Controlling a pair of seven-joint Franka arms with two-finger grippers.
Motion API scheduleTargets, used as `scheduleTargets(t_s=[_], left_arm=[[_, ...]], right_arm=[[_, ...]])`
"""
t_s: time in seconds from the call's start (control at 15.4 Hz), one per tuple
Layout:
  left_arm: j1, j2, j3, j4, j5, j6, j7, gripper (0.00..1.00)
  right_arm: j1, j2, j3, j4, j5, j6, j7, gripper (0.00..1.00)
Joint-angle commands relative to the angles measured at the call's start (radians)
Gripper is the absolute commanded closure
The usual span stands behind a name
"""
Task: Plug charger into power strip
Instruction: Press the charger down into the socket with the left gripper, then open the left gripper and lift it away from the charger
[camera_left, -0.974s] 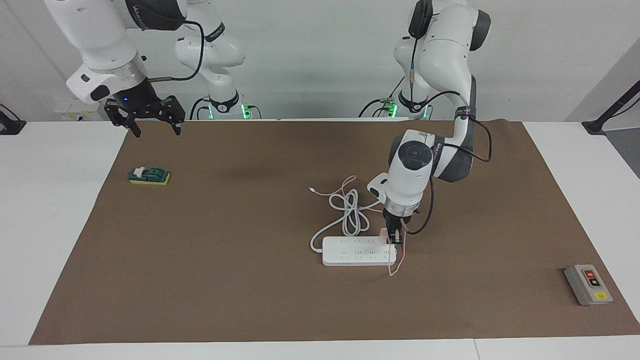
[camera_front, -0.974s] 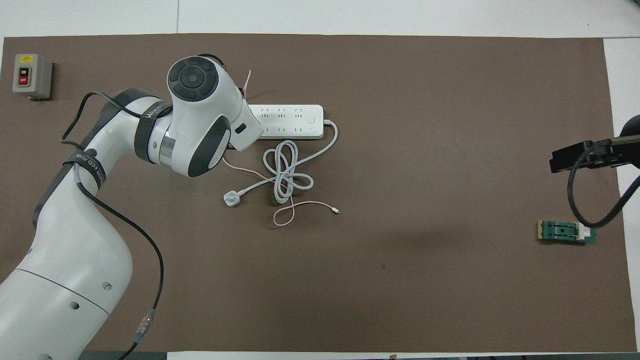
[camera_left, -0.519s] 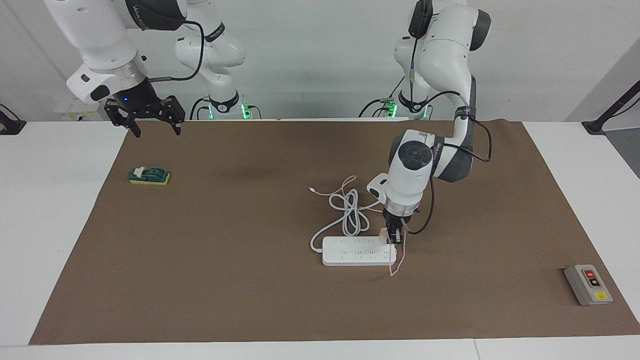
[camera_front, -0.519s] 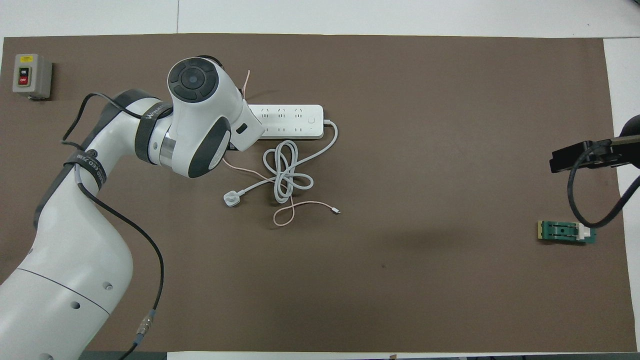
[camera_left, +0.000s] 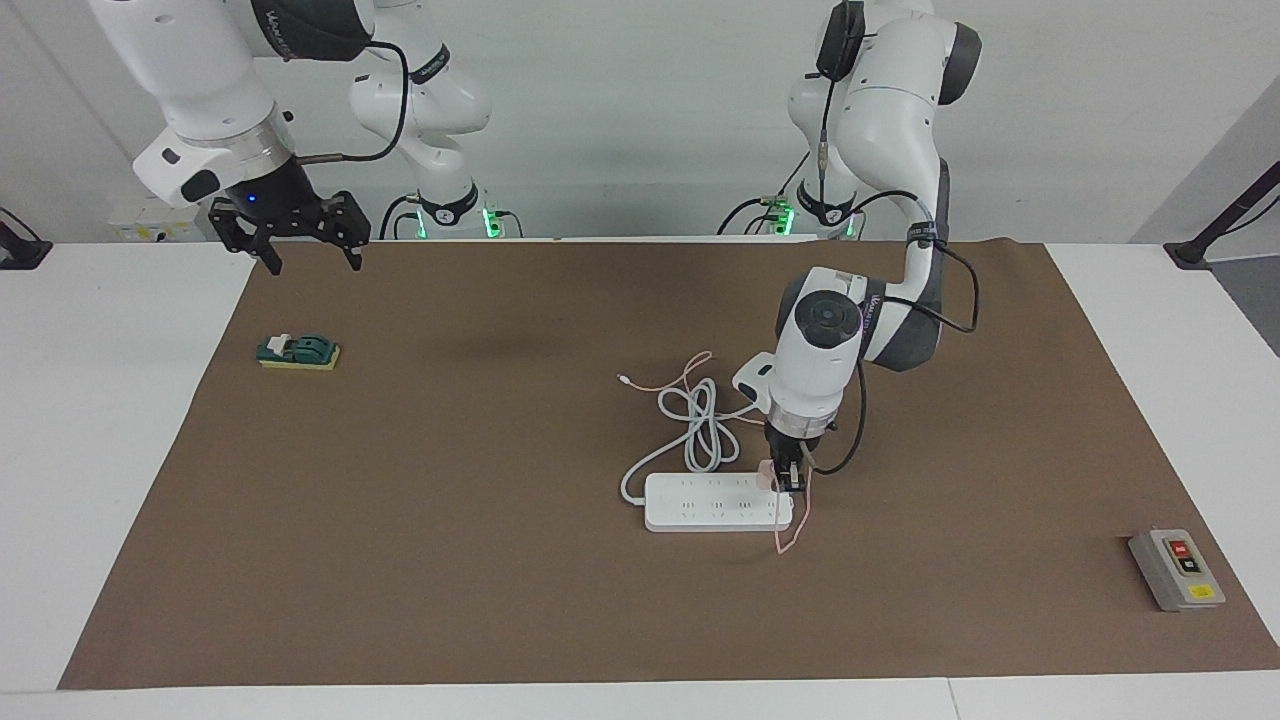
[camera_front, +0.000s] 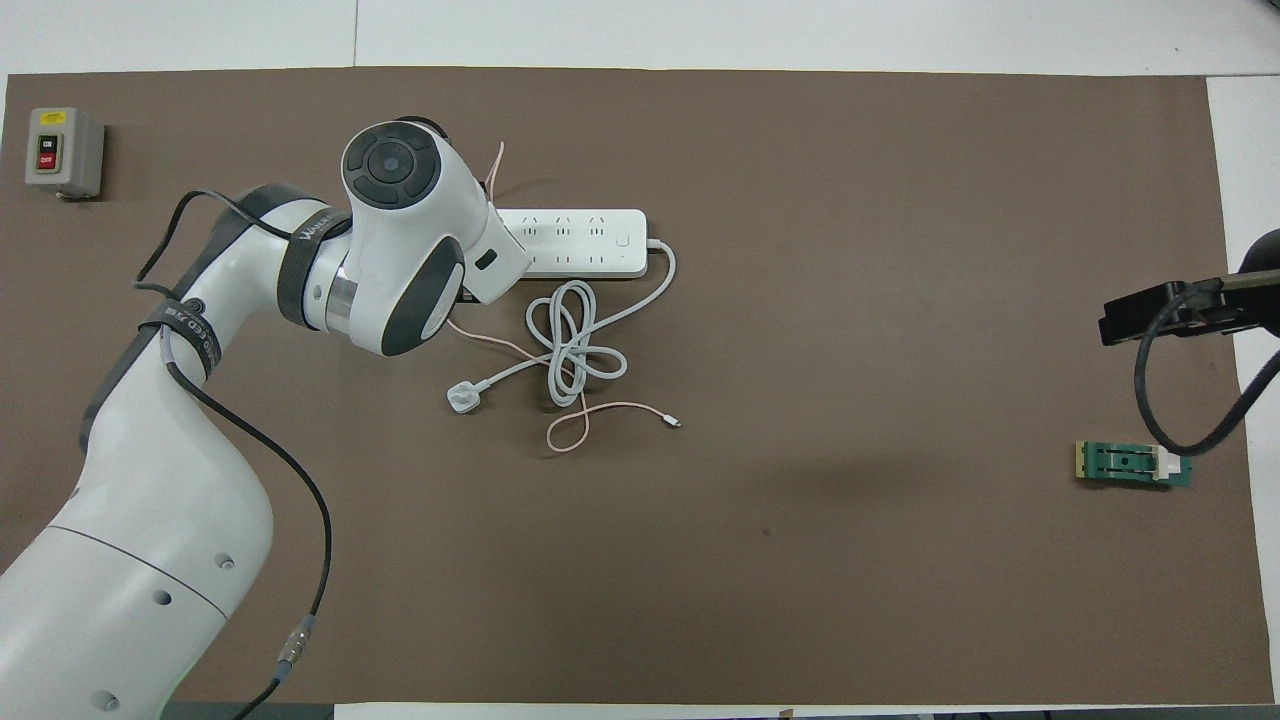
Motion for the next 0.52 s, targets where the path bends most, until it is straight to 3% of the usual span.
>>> scheduleTargets(t_s=[0.0,0.19,0.45], left_arm=[[-0.010,0.134,0.003,0.141,-0.005,-0.099,-0.016,1.00],[-0.012,0.152,0.003,0.165,-0.005,-0.132,-0.015,0.99],[-0.013,0.150,0.002,0.163,-0.011,-0.123,-0.018,0.80]], right_arm=[[-0.019,-0.014,0.011,-0.009,0.019,0.004,0.003,0.00],[-0.019,-0.014,0.011,-0.009,0.019,0.004,0.003,0.00],[-0.017,-0.014,0.011,-0.009,0.019,0.004,0.003,0.00]])
